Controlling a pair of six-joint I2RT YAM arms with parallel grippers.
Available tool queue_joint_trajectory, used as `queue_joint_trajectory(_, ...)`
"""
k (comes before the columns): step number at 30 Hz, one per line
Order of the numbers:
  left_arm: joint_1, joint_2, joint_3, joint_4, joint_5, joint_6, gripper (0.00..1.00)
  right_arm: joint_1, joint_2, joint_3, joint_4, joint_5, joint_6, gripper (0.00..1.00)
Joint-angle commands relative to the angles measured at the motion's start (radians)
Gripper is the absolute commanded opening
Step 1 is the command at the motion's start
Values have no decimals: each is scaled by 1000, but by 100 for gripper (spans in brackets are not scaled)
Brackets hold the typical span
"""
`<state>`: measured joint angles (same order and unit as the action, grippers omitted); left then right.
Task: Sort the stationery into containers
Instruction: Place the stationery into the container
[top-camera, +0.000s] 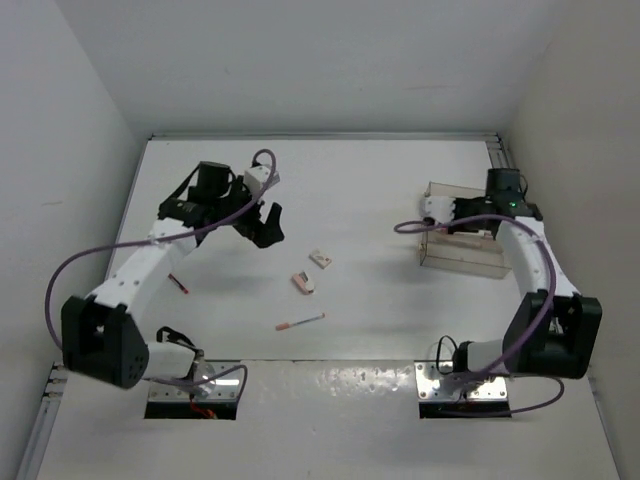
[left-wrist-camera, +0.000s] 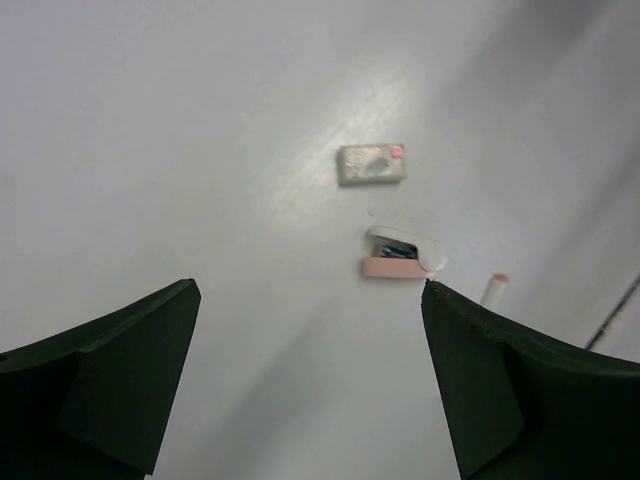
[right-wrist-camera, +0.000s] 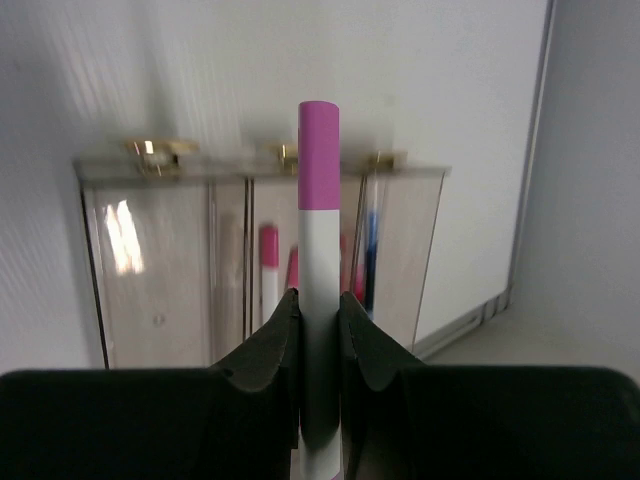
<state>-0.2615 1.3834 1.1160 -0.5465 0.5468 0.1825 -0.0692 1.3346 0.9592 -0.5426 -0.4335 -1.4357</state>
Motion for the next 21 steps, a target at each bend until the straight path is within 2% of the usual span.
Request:
queue_joint_trajectory(1,18,-135,-58,181,-171,-43,100,-135,78,114,-152,-96,-132,0)
queue_joint_trajectory(5,38,-136,-24,67,-35,102,100,-208,213,220,-181,-99,-132,0)
queue_joint_trajectory(7,41,-144,-21,25,-9,113,100,-225,247,265,-209,-94,-131,0)
queue_joint_trajectory(12,42,-164,-38,-44,77,179,97,-244,324,279,-227,-54,-167,1)
queue_joint_trajectory(17,15,-167,-67,-88,99,253,94,-253,382,289,-263,-13,-173,3)
queue_joint_trajectory(20,-36,-158,-94,-141,97,319,92,-253,417,294,-250,13,-163,13)
queue_joint_trajectory(21,-51,-158,-108,-162,96,336,91,-253,432,299,-241,22,-151,24)
